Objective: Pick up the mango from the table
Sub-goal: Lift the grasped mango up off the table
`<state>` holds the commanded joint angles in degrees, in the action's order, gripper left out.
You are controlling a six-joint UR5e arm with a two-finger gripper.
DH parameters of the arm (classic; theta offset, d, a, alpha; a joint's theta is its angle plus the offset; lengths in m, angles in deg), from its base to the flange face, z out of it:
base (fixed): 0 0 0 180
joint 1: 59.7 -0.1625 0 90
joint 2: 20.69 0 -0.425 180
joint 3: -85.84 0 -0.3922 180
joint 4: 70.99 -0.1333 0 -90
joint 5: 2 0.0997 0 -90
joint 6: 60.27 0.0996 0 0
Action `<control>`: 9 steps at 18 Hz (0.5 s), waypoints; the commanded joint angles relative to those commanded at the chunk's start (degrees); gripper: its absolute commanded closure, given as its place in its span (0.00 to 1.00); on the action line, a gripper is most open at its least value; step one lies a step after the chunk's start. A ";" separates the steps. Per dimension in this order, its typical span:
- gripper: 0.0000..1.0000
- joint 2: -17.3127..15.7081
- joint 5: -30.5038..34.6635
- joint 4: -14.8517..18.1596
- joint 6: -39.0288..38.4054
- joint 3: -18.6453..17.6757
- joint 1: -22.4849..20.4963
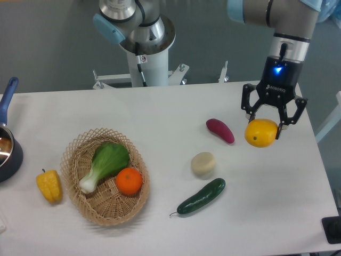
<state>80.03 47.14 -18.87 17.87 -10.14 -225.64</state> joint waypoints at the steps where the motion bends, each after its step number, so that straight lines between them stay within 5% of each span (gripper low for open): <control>1: 0.59 0.17 0.00 0.00 -0.09 0.09 0.00; 9: 0.59 0.27 0.00 0.00 0.26 -0.17 -0.08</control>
<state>80.30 47.14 -18.87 18.13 -10.31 -225.72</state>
